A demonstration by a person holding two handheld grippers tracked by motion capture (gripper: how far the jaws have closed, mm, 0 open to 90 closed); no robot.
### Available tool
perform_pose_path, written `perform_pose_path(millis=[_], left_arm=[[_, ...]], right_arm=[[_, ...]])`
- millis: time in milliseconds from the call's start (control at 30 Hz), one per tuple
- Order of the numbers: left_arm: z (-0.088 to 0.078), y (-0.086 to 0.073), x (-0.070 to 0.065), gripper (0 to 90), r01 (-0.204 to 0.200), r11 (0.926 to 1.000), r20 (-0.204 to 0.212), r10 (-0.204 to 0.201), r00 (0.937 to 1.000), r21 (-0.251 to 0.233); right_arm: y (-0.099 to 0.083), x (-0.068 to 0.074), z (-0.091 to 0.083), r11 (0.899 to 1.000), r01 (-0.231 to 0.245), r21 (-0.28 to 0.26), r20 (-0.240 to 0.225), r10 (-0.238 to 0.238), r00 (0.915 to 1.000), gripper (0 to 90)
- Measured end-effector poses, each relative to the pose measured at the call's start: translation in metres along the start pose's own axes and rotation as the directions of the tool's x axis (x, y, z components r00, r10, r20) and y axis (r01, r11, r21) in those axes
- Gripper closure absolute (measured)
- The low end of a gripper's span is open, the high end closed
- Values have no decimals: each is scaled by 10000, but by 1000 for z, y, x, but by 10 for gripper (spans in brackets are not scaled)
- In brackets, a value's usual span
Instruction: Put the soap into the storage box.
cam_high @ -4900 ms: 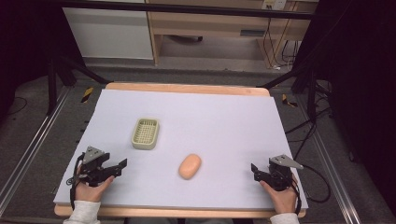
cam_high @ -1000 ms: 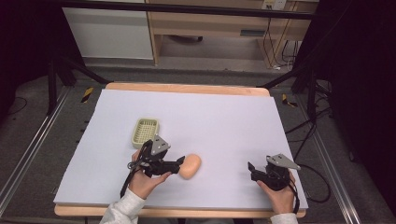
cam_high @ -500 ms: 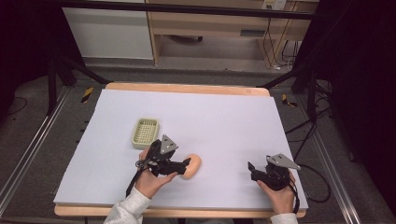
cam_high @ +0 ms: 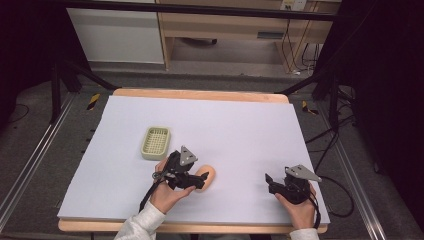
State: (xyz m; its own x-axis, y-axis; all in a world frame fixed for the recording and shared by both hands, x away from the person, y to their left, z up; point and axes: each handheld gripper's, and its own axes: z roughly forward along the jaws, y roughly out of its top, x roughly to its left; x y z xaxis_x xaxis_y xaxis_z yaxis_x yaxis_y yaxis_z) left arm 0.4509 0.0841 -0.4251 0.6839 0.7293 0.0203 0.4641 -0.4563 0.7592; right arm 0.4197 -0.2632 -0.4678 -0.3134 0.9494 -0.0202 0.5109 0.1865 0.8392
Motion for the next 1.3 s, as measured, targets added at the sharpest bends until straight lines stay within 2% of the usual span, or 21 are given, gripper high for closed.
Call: perform_pose_path(millis=[467, 700, 1300], left_arm=[[17, -2, -9, 185, -239, 9983, 88, 234, 9997, 532], [25, -2, -10, 185, -347, 9963, -4, 348, 9994, 782], [45, -10, -13, 201, -209, 9892, 110, 195, 9997, 1449]], right_arm=[[0, 0, 0, 10000, 42, 16, -97, -42, 9999, 267], [-1, 0, 1, 9999, 145, 7, -88, -145, 9999, 281], [-1, 1, 1, 9998, 195, 47, -196, -194, 9996, 334]])
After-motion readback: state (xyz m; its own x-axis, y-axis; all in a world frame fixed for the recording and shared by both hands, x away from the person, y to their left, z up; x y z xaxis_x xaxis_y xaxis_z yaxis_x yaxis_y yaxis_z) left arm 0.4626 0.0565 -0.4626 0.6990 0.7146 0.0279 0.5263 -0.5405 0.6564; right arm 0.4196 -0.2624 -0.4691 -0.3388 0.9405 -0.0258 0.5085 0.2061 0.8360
